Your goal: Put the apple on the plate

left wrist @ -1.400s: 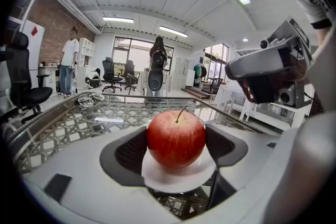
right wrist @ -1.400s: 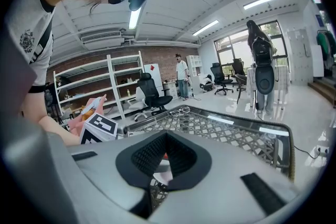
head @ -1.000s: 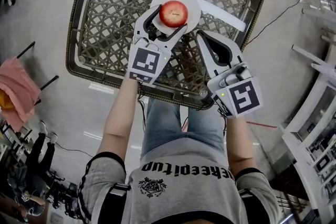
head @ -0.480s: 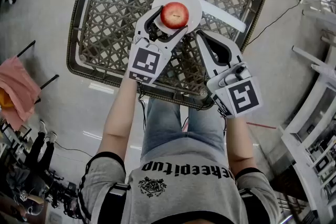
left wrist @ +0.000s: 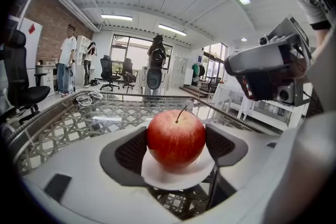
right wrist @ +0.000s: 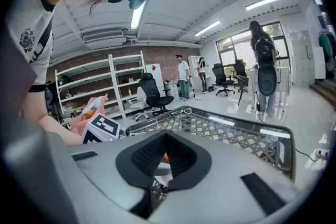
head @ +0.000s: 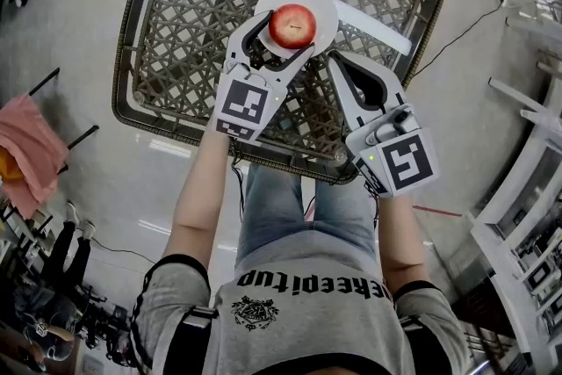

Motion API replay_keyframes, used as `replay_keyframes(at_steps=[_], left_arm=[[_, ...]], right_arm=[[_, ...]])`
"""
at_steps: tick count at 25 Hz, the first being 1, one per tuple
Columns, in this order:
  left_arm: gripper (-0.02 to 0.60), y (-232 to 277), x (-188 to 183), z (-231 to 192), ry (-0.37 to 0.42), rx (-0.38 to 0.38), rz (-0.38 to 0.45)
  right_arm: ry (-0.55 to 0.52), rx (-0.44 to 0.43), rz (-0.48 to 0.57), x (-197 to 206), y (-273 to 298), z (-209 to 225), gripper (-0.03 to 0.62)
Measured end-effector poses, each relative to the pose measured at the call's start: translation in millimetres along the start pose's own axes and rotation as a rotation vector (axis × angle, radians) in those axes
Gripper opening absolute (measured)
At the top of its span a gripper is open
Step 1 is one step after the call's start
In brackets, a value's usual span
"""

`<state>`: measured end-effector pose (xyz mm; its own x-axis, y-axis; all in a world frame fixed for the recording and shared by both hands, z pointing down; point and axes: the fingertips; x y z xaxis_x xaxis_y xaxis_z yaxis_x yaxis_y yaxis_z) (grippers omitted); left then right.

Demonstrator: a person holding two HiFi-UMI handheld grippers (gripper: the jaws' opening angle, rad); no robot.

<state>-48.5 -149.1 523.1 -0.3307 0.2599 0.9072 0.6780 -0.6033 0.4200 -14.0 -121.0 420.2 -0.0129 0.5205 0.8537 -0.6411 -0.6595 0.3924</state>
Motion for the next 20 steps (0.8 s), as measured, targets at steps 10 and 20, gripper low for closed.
replay_keyframes(at_steps=[10, 20], left_arm=[[0.382, -2.1, -5.0, 0.8, 0.006, -0.006, 0.021], [0.382, -13.7, -11.7, -1.9, -0.004, -0.027, 0.041]], right_arm=[[0.000, 0.001, 0.003, -0.4, -1.8, -0.3, 0.014], [-0.001, -0.004, 0.010, -2.5, -3.5, -4.0, 0.014]])
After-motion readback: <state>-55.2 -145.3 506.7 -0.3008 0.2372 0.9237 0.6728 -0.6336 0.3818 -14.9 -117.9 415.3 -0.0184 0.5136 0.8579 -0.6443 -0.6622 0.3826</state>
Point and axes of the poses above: the fingertips, and each gripper's own axes: y forward along the fingers, z to its right, x out of its underside, and after that the axes turned 10 degrees about y, right-handed
